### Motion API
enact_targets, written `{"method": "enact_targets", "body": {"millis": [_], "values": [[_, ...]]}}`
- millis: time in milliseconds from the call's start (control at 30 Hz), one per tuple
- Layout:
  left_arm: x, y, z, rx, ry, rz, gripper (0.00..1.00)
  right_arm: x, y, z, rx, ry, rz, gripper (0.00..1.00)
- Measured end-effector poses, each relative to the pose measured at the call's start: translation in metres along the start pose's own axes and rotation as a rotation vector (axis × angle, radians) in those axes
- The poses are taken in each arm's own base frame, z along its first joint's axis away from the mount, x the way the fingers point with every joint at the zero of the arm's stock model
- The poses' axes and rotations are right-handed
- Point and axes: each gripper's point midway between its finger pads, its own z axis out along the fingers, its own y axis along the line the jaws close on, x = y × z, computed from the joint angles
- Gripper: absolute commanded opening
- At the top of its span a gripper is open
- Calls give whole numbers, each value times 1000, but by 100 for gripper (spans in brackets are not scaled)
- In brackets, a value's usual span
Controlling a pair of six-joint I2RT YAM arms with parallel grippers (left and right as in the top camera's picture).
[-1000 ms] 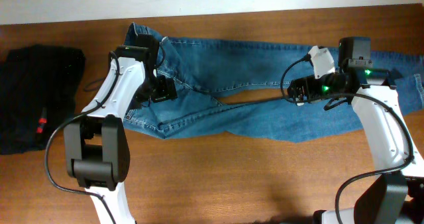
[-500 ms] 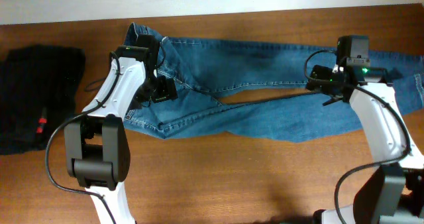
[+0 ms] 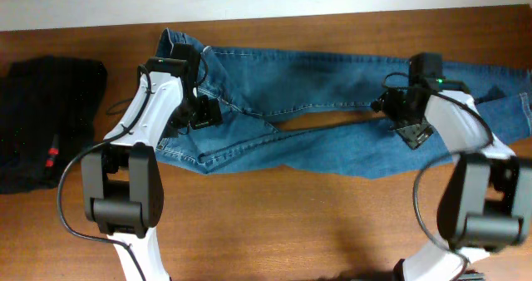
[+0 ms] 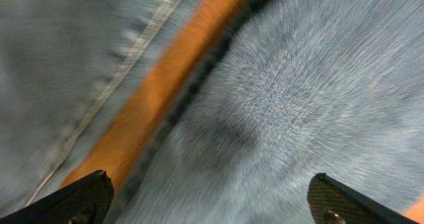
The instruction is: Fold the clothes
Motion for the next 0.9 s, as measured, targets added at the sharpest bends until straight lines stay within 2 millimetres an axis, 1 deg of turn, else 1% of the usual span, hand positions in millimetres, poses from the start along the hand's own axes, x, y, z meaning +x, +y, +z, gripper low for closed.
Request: {"method": "enact_targets", "body": {"millis": [100,200,233,333,400,467,500,567,700,800,833,900], "values": [[0,0,0,-1,1,0,99,4,-3,24,26,41,56,94],[0,0,0,-1,1,0,99,4,-3,38,30,46,83,94],[0,0,0,-1,1,0,99,3,-2,39,30,45,90,91],[0,0,0,-1,1,0,99,1,0,39,20,36,97,78],[0,0,0,-1,1,0,99,1,0,39,20,36,102,62],[0,0,0,-1,1,0,99,1,0,39,20,35,106,52],[0,0,0,-1,1,0,99,1,0,39,21,38,107,45],[0,0,0,-1,1,0,99,3,-2,39,27,45,110,34],[0,0,0,-1,1,0,99,6,-5,35,51,65,111,21],[0,0,0,-1,1,0,99,3,-3,27,60,66,100,5],[0,0,0,-1,1,0,99,1,-1,24,60,65,98,4],[0,0,0,-1,1,0,99,-1,1,19,59,65,92,4]]}}
